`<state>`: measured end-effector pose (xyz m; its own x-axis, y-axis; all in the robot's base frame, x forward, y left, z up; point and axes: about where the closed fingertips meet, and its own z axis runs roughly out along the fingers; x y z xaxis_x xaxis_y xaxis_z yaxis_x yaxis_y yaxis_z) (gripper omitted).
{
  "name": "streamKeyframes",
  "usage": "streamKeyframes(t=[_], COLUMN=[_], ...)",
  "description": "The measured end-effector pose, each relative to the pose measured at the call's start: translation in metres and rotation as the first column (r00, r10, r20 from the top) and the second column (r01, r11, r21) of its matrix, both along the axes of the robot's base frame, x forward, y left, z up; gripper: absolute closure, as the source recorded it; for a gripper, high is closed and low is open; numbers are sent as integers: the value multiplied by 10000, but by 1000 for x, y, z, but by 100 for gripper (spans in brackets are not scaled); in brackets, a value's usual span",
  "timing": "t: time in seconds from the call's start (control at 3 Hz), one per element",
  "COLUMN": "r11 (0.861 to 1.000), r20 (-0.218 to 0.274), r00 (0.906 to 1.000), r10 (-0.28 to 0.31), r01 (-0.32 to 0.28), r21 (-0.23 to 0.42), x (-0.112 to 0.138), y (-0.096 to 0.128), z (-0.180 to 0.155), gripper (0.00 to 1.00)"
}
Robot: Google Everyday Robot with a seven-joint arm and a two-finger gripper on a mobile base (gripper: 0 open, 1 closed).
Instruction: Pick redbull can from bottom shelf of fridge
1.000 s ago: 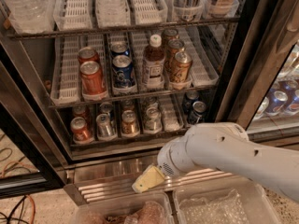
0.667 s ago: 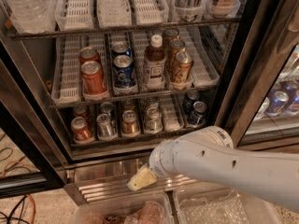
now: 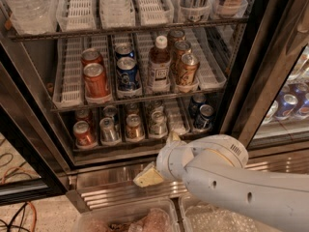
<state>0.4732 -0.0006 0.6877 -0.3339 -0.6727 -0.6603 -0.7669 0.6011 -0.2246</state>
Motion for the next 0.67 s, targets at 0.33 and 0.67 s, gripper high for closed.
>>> streamKeyframes(t=[0.33, 0.67], r11=[9999, 9893], r20=[61, 253], r00=[9999, 9948], r10=[-83, -983], r01=[82, 949], r21=[91, 1112], x=[4, 8], y=[-1, -18], z=[2, 11], gripper=[0, 0])
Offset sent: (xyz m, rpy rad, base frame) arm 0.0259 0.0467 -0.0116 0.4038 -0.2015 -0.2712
